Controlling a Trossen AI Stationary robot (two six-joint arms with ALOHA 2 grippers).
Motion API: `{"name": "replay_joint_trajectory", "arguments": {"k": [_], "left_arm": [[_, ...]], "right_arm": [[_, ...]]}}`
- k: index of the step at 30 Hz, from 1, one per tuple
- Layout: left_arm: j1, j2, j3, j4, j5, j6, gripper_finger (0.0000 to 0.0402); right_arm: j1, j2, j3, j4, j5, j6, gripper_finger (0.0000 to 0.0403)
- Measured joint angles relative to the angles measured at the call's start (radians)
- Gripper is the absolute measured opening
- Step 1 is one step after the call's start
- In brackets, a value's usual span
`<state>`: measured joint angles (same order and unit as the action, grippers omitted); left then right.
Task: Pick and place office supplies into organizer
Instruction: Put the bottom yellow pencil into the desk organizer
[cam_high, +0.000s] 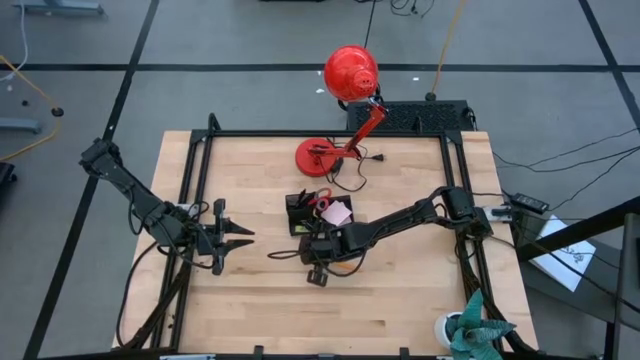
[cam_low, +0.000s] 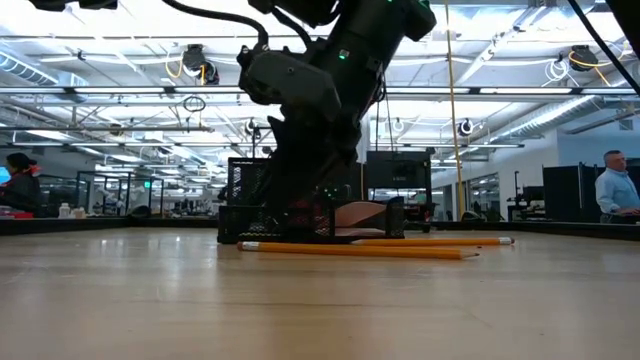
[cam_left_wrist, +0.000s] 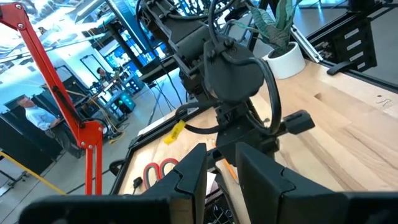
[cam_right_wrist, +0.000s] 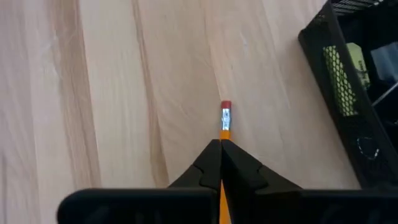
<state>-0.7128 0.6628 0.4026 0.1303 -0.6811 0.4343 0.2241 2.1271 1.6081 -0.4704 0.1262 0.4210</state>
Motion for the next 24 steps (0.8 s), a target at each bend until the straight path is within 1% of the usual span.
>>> {"name": "replay_joint_trajectory", "arguments": {"k": [4,8,12,14,16,19,23,24], "left_arm": [[0.000,0.000,0.000,0.000,0.000,0.000,0.0093],[0.000,0.000,0.000,0.000,0.000,0.001,0.0093],[0.000,0.000,0.000,0.000,0.000,0.001,0.0093],[0.000,0.000,0.000,-0.001,0.000,0.001,0.0093],[0.000,0.000,0.000,-0.008,0.000,-0.001,0.0093],[0.000,0.000,0.000,-0.020,0.000,-0.009,0.0093],[0.000,0.000,0.000,-0.044,0.000,-0.015,0.0093],[0.000,0.000,0.000,-0.048,0.000,-0.017,0.0093]], "right_arm": [[0.002,-0.001,0.000,0.003,-0.026,-0.021,0.0016],[0.000,0.004,0.002,0.050,-0.068,-0.029,0.0050],[-0.008,0.019,0.003,0.032,-0.051,-0.020,0.0071],[-0.010,0.023,0.001,-0.021,-0.047,-0.024,0.0072],[-0.012,0.030,0.001,-0.021,-0.056,-0.040,0.0070],[-0.014,0.024,0.001,-0.012,-0.111,-0.081,0.0062],[-0.013,-0.009,0.002,0.001,-0.233,-0.160,0.0050],[-0.013,-0.016,0.002,0.002,-0.235,-0.161,0.0047]]}}
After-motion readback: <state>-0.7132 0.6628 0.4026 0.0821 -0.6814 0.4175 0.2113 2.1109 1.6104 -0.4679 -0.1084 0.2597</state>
